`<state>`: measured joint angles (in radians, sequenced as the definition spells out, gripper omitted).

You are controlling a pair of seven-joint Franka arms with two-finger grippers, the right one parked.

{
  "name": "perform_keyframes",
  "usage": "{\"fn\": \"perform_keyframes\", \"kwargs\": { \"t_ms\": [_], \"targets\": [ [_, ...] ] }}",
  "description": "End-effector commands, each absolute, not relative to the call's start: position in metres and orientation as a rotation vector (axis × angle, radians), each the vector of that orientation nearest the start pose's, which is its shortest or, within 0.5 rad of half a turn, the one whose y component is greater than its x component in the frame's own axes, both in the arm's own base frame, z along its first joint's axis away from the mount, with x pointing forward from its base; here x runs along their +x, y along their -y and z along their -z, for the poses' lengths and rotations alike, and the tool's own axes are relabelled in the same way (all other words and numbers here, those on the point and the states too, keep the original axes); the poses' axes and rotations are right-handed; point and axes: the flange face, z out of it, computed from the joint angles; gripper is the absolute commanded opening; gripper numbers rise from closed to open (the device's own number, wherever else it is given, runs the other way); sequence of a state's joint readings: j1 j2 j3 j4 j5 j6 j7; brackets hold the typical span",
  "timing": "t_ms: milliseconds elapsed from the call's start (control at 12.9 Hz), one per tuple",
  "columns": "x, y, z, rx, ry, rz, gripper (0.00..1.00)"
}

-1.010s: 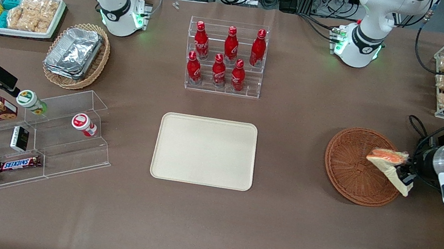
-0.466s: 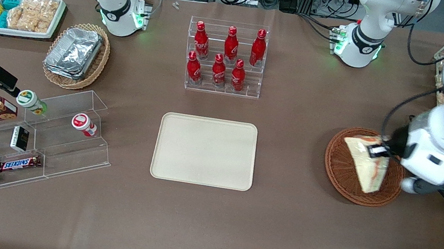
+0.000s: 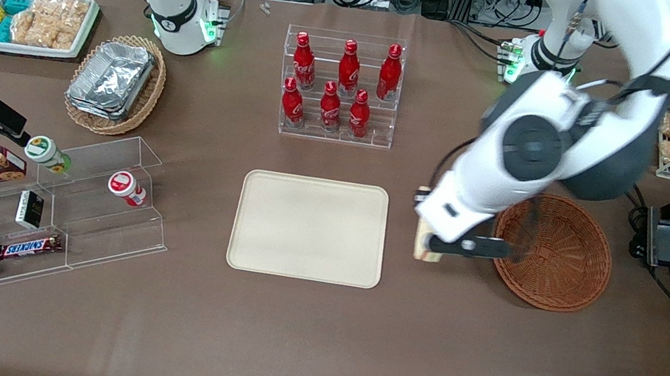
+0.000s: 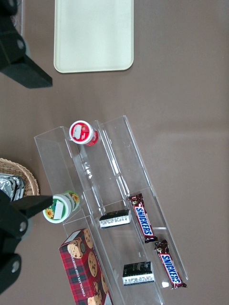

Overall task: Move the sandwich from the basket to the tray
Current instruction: 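Carry the held sandwich with the left gripper over the cream tray, then lower the sandwich onto the tray and open the left gripper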

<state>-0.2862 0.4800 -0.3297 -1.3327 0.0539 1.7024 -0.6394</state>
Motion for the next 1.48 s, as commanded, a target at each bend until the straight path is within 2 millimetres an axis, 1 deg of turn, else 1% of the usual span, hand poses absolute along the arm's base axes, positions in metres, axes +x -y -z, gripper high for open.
{"fn": "perform_keyframes", "kwargs": {
  "t_ms": [0,78,155,233,311,388,466,544,621,699,854,932,1010,1087,1165,1243,1320,1398],
  "targets": [
    [0.596,0.397,-0.398,-3.149,0.048,-0.208,0.00],
    [0.597,0.406,-0.377,-3.140,0.031,-0.197,0.00],
    [0.598,0.408,-0.360,-3.136,0.031,-0.222,0.00],
    [0.595,0.415,-0.341,-3.128,0.018,-0.252,0.00],
    [0.591,0.430,-0.319,-3.131,0.022,-0.256,0.00],
    [0.590,0.440,-0.298,-3.127,0.070,-0.240,0.00],
    [0.591,0.442,-0.286,-3.111,0.084,-0.217,0.00],
    [0.589,0.445,-0.276,-3.103,0.083,-0.230,0.00],
    [0.580,0.456,-0.265,-3.091,0.078,-0.240,0.00],
    [0.580,0.459,-0.254,-3.098,0.076,-0.227,0.00],
    [0.581,0.461,-0.243,-3.106,0.077,-0.214,0.00],
    [0.580,0.462,-0.240,-3.105,0.075,-0.220,0.00],
    [0.580,0.461,-0.238,-3.102,0.073,-0.223,0.04],
    [0.580,0.461,-0.238,-3.101,0.078,-0.223,0.19],
    [0.580,0.460,-0.239,-3.101,0.082,-0.220,0.26],
    [0.583,0.458,-0.241,-3.104,0.090,-0.214,0.29],
    [0.583,0.458,-0.243,-3.106,0.095,-0.213,0.41],
    [0.585,0.454,-0.242,-3.102,0.096,-0.211,0.99]
  ]
}}
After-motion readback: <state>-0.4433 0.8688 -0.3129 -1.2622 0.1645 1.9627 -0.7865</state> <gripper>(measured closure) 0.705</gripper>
